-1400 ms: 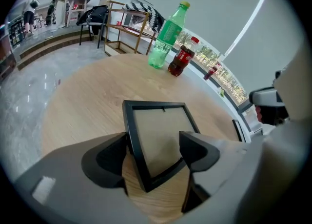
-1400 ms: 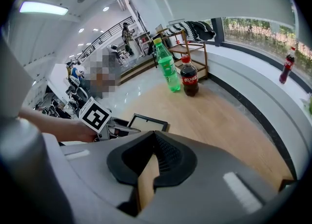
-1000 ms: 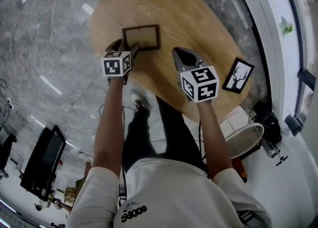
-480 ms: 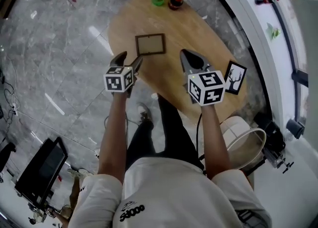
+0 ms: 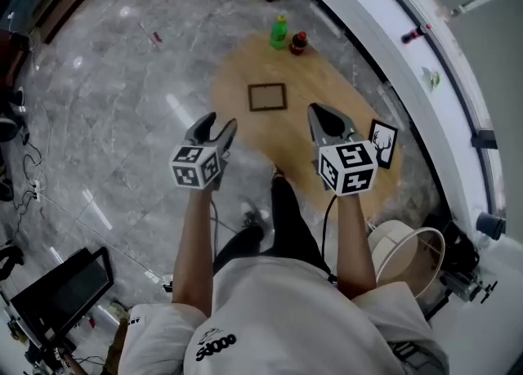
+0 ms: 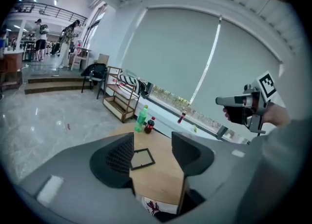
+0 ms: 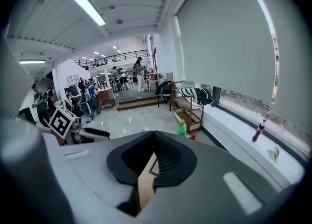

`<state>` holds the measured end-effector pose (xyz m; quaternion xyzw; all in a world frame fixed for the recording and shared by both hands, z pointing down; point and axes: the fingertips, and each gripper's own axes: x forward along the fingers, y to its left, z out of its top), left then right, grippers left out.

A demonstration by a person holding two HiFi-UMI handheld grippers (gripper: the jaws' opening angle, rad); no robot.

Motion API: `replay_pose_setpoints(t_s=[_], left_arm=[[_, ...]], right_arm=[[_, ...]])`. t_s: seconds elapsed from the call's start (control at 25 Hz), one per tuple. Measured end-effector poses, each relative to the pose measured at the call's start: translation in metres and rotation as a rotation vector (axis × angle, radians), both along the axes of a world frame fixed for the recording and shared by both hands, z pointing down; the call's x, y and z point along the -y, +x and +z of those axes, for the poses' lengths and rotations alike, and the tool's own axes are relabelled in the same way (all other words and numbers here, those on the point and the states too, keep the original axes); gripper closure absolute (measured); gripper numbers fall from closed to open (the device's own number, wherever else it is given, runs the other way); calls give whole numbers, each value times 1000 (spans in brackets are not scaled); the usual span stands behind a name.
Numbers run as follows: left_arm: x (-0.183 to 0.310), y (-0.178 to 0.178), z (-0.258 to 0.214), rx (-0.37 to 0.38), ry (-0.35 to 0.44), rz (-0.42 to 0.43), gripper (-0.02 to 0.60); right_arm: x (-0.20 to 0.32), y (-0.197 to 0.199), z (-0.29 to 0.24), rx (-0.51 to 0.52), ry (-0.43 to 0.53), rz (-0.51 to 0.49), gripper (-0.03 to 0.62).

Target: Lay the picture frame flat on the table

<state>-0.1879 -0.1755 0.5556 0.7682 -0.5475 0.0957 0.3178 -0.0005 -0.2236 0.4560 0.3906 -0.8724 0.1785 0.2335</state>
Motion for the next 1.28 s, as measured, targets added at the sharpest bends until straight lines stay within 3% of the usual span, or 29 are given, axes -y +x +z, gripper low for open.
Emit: replay_pose_setpoints(t_s=[0.24,0.44,0.8,1.04,1.28], left_arm=[[-40,-12,-89,120,166,21,351],[-67,-12,-157,163,305,55,410],[-109,3,-250,232,497,127,459],[-129,13,-295,274,571,158,540],[-140,17,-333,327,660,144,572]], right_arm=[[-51,-4,-63,3,113,-13,591],[-89,-7,-106,9,202,-18,591],[-139,-9,-183,39,337,-28,591],[-161,-16,-225,57,403,-60,591],[-174,-15,-254,68,475,-63,592]])
